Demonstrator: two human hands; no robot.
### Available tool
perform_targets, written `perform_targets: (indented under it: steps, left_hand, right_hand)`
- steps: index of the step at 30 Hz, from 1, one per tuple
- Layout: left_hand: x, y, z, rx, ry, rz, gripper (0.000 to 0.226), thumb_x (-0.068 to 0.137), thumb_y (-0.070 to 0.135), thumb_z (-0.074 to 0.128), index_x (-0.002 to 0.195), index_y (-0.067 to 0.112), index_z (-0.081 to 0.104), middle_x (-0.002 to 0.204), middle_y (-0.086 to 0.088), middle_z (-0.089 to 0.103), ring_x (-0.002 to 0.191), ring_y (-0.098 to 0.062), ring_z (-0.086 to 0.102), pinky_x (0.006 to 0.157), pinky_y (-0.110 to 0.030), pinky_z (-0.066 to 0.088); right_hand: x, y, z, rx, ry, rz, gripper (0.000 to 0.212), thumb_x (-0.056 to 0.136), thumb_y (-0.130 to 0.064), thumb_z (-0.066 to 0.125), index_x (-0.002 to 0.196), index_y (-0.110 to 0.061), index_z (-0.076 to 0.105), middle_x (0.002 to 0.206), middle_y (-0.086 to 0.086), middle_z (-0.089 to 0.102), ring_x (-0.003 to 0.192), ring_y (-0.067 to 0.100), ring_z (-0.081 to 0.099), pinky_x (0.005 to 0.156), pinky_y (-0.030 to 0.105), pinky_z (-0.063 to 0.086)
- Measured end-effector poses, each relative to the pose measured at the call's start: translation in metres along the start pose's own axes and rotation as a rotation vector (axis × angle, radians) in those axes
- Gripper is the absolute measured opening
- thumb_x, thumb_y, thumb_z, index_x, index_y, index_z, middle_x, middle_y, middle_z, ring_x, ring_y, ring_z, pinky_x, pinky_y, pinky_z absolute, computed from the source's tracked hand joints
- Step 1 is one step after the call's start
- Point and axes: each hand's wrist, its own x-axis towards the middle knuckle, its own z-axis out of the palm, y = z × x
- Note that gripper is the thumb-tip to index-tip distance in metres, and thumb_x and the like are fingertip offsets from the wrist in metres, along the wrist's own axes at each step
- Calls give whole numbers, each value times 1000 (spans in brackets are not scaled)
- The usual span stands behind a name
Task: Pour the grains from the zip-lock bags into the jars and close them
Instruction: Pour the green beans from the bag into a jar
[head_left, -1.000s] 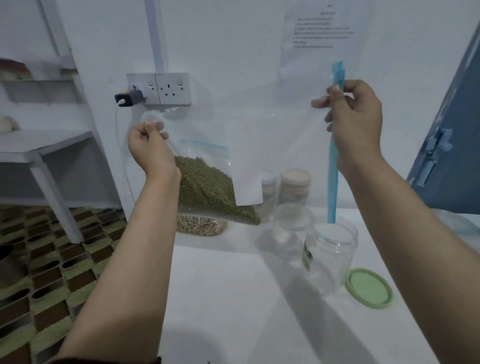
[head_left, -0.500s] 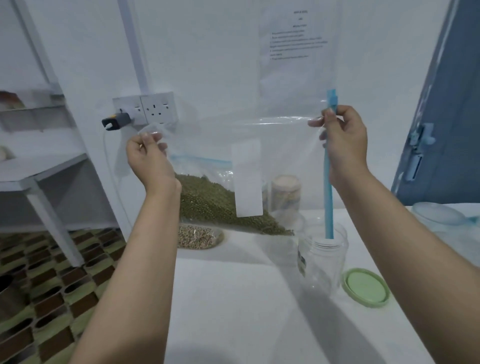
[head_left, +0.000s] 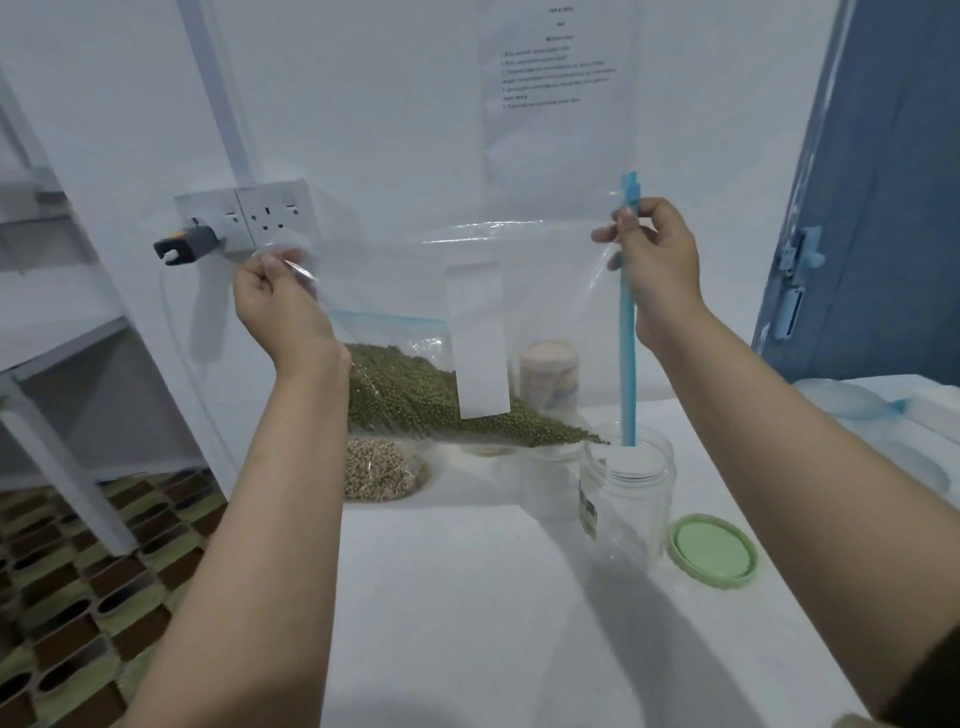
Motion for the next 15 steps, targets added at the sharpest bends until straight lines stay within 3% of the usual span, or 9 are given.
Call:
perform_targets:
  steps: [10, 15]
  left_hand:
    - [0, -6, 12, -27, -18, -51, 32, 103, 4, 38, 77, 14, 52, 73, 3, 56, 50, 3, 50, 55, -15, 40]
    - [4, -5, 20, -41, -71, -58, 34, 103, 5, 39, 74, 16, 53, 71, 3, 56, 54, -3, 49, 55, -15, 39]
  right_hand:
    - [-1, 13, -5, 23, 35, 75, 14, 104, -30, 46, 96, -28, 57, 84, -13, 69, 69, 11, 52, 72, 20, 42]
    - [3, 16, -7, 57, 62, 71, 13, 104, -28, 47, 97, -26, 57, 83, -13, 69, 69, 11, 51, 77, 22, 45]
